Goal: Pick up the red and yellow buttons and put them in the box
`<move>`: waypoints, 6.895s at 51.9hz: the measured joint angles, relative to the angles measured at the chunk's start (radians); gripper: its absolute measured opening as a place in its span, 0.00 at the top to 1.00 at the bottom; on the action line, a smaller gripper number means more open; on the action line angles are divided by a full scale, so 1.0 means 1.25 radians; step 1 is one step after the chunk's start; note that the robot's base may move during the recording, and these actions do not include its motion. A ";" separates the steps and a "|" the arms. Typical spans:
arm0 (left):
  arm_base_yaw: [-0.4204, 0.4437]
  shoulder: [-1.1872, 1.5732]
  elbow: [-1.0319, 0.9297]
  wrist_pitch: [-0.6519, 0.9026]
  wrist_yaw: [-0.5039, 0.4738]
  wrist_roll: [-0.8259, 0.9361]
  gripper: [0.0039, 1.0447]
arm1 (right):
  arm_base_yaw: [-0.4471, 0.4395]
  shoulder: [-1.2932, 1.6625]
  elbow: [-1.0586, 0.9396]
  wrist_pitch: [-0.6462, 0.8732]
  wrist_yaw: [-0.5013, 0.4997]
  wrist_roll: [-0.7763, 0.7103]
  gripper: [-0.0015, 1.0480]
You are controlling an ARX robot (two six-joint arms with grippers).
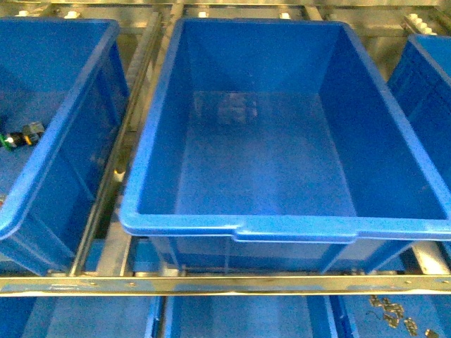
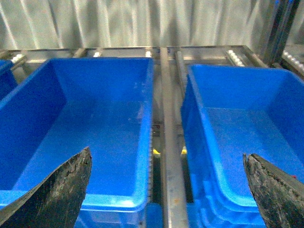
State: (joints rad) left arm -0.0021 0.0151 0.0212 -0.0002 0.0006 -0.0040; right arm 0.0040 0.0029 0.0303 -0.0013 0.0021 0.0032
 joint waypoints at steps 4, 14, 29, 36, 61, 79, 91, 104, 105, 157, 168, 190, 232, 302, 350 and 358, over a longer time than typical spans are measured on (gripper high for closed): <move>0.000 0.000 0.000 0.000 0.000 0.000 0.08 | 0.000 0.000 0.000 0.000 0.000 0.000 0.07; 0.000 0.000 0.000 0.000 0.000 0.000 0.08 | 0.000 0.000 0.000 0.000 0.000 0.000 0.07; 0.000 0.000 0.000 0.000 -0.003 0.000 0.08 | -0.002 0.000 0.000 0.000 -0.005 0.000 0.07; 0.000 0.000 0.000 0.000 -0.001 0.000 0.08 | -0.002 0.000 -0.001 0.000 -0.001 0.000 0.07; 0.000 0.000 0.000 0.000 -0.001 0.000 0.08 | -0.002 0.000 -0.001 0.000 -0.002 0.000 0.07; 0.000 0.000 0.000 0.000 -0.001 0.000 0.08 | -0.002 0.000 -0.001 0.000 -0.002 0.000 0.07; 0.000 0.000 0.000 0.000 -0.001 0.000 0.08 | -0.002 0.000 -0.001 0.000 -0.002 0.000 0.07; 0.000 0.000 0.000 0.000 -0.001 0.000 0.08 | -0.002 0.000 -0.001 0.000 -0.002 0.000 0.07; 0.000 0.000 0.000 0.000 -0.001 0.000 0.08 | -0.002 0.000 -0.001 0.000 -0.002 0.000 0.07; -0.058 1.068 0.385 0.498 -0.128 -0.091 0.08 | -0.002 0.000 -0.001 0.000 -0.002 0.000 0.07; -0.083 1.213 0.459 0.548 -0.147 -0.077 0.08 | -0.002 0.000 -0.001 0.000 -0.002 0.000 0.07; -0.127 1.407 0.576 0.569 -0.185 -0.060 0.08 | -0.002 0.000 -0.001 0.000 -0.002 0.000 0.07; -0.141 1.608 0.758 0.553 -0.256 -0.060 0.08 | -0.002 0.000 -0.001 0.000 -0.001 0.000 0.07; -0.143 1.785 0.943 0.465 -0.358 -0.051 0.08 | -0.002 0.000 -0.001 0.000 -0.002 0.000 0.07; -0.129 1.862 1.042 0.385 -0.373 -0.040 0.08 | -0.002 0.000 -0.001 0.000 -0.002 0.000 0.07; -0.124 1.877 1.058 0.374 -0.374 -0.042 0.08 | -0.002 0.000 -0.001 0.000 -0.002 0.000 0.07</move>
State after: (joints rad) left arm -0.1574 2.3615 1.3441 0.4675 -0.4664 -0.0566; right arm 0.0013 0.0029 0.0296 -0.0017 0.0002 0.0029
